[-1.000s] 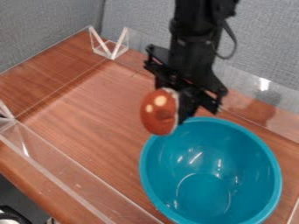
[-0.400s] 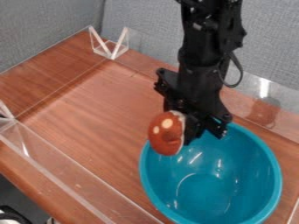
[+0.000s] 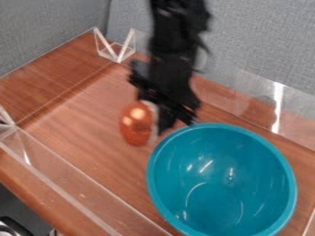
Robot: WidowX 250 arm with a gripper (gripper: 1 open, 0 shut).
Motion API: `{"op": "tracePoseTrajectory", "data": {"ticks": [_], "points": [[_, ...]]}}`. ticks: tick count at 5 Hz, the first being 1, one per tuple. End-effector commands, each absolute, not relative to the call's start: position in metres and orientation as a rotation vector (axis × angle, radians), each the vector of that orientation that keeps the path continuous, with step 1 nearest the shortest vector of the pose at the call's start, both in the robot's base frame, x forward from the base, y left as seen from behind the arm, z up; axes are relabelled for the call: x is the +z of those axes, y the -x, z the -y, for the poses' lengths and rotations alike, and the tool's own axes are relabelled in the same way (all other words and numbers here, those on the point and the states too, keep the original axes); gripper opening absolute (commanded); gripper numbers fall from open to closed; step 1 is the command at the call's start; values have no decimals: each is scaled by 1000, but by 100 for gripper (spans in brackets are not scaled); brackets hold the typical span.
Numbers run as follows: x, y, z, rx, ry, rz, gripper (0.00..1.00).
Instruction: Remove the mushroom from inside the blue bowl and put it on the table
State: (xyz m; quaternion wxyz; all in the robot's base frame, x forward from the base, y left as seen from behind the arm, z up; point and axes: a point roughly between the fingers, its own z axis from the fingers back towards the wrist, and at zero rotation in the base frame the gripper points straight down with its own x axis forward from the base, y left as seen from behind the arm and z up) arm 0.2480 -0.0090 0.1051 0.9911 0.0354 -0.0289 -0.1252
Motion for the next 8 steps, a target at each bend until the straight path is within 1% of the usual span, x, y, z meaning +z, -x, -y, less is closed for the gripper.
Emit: {"op": "tracePoseTrajectory", "data": {"ticks": [1, 4, 5, 6, 8], "points": [[104, -244, -10, -247, -68, 86, 0], [50, -248, -15, -251, -72, 2, 0], [42, -249, -15, -253, -74, -13, 0], [40, -249, -11, -268, -73, -14, 0], [40, -247, -1, -304, -69, -11, 0]]}}
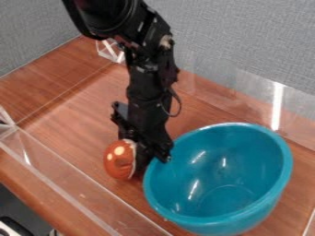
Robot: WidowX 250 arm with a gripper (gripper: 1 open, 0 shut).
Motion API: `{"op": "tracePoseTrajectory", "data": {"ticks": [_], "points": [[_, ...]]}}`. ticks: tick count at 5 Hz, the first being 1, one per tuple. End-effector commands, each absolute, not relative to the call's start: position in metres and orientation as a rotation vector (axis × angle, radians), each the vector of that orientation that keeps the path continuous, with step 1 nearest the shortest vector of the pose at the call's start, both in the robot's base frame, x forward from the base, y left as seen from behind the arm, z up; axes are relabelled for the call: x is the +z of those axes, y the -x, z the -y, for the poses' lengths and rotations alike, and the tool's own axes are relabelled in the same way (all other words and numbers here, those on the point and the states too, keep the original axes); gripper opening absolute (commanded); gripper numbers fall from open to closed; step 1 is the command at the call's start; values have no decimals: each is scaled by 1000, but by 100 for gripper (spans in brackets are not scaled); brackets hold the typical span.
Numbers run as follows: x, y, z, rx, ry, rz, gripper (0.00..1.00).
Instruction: Remove the mushroom from inside the blue bowl and put it on the table
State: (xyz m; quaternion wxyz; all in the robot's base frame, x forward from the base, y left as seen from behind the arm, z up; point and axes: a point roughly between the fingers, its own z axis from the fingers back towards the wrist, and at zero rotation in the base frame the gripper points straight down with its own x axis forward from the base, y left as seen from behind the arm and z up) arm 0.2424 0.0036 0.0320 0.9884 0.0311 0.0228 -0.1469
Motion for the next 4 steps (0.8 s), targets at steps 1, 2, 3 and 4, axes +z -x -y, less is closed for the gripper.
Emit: {"op": "tracePoseTrajectory", "data": {"ticks": [1, 2, 3, 4], "points": [[37, -245, 4, -324, -65, -13, 0], [37, -244, 7, -337, -65, -10, 0], [35, -243, 9, -340, -66, -12, 100], [34, -244, 8, -336, -75, -15, 100]]}}
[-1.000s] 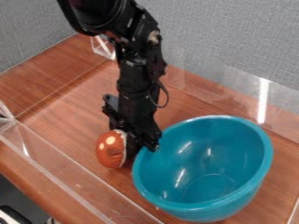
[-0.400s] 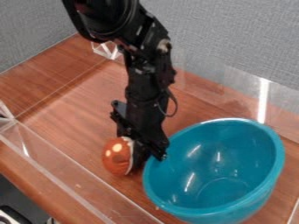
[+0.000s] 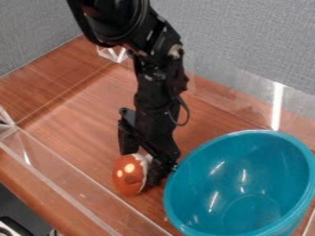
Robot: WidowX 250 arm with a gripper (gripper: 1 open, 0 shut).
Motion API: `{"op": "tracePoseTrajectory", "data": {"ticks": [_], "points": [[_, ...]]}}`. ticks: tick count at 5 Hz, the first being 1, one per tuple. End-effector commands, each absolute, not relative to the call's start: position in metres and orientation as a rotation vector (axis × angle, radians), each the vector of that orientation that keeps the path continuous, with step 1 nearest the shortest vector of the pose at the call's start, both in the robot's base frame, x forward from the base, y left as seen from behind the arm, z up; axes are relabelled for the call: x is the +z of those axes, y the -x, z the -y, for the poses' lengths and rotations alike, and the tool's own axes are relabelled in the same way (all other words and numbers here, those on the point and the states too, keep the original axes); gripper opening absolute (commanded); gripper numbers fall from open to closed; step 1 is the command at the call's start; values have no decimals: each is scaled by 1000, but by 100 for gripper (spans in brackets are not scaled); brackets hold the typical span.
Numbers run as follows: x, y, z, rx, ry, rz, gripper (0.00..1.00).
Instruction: Remove the mushroom from inside the blue bowl and put it on the table
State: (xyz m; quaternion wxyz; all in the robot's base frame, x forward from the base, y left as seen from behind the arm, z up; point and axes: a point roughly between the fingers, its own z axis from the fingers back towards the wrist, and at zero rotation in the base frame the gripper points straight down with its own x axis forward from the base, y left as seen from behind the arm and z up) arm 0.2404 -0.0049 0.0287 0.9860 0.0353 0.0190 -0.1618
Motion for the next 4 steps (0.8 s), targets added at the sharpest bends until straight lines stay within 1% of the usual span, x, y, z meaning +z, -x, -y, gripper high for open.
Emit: {"op": "tracePoseTrajectory", "data": {"ticks": [1, 2, 3, 4], "points": [[28, -245, 6, -332, -71, -25, 0], [28, -246, 3, -322, -80, -27, 100], [28, -246, 1, -313, -84, -31, 100], [28, -247, 0, -314, -82, -36, 0]]}}
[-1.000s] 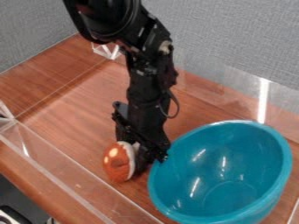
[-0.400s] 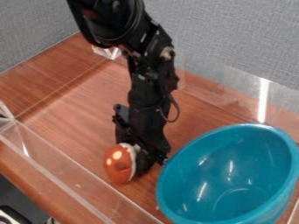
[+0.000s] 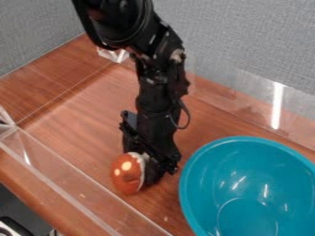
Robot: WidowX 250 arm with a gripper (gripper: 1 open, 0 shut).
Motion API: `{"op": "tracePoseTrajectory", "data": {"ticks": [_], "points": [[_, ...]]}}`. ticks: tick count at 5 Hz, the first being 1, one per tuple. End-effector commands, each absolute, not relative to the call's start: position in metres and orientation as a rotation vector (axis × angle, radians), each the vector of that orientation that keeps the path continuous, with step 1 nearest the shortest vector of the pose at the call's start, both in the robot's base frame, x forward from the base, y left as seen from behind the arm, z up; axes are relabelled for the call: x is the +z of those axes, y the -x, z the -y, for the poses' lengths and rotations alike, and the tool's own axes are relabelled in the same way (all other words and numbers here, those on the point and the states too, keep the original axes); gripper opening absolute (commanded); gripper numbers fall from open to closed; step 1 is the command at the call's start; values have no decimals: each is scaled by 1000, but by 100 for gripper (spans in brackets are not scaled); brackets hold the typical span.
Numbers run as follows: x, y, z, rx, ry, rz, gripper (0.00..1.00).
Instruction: Remove the mushroom from inside the blue bowl and put it on the table
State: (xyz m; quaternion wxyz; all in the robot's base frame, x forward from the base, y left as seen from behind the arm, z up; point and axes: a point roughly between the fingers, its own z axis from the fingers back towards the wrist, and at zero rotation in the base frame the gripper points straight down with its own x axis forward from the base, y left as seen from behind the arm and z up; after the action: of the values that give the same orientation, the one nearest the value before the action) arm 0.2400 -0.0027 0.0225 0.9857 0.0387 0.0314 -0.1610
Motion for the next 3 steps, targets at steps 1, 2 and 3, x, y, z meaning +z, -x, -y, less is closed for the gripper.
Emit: {"op": "tracePoseTrajectory", "data": {"ticks": [1, 2, 3], "points": [[29, -246, -1, -312, -83, -38, 0], [29, -245, -2, -311, -83, -43, 0], [34, -244, -4, -299, -83, -42, 100]]}}
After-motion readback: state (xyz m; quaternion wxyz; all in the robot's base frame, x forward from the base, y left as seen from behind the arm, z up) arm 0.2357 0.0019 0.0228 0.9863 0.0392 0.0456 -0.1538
